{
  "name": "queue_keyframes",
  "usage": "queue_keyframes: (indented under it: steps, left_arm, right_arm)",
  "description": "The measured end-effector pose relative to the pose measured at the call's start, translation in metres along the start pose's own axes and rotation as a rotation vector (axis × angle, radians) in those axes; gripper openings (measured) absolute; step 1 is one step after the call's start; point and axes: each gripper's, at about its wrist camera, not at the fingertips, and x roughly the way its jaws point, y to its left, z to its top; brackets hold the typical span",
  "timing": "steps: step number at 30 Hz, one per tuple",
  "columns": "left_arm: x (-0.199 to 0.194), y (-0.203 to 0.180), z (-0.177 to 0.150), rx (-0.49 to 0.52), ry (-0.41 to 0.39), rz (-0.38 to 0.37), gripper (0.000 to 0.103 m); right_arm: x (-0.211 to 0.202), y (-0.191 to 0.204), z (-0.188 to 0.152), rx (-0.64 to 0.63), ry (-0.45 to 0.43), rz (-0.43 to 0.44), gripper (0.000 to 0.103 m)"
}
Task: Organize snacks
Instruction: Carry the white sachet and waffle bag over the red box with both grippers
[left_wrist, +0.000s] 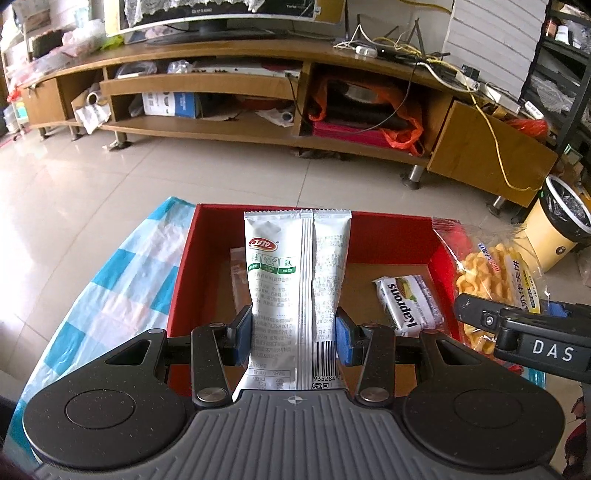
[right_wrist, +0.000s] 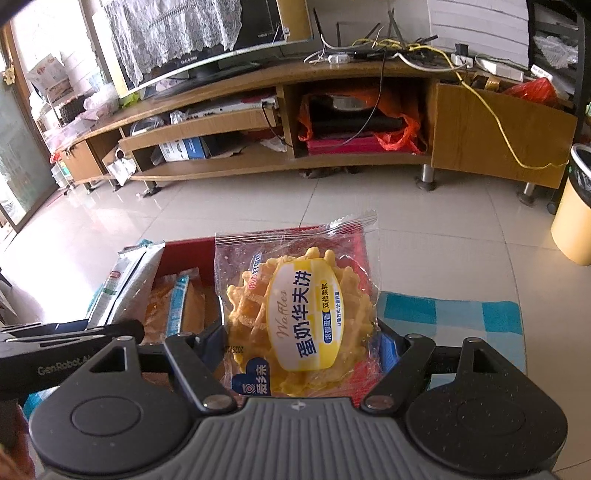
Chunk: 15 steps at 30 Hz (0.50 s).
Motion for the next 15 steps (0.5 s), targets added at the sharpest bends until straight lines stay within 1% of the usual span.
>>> queue_keyframes:
  steps: [15]
  left_arm:
    - [0.012,0.000,-0.004,0.001,0.029,0.017,0.053]
  right_arm:
    - [0.026,0.000,-0.004,-0.008,0.061,-0.014,0.077]
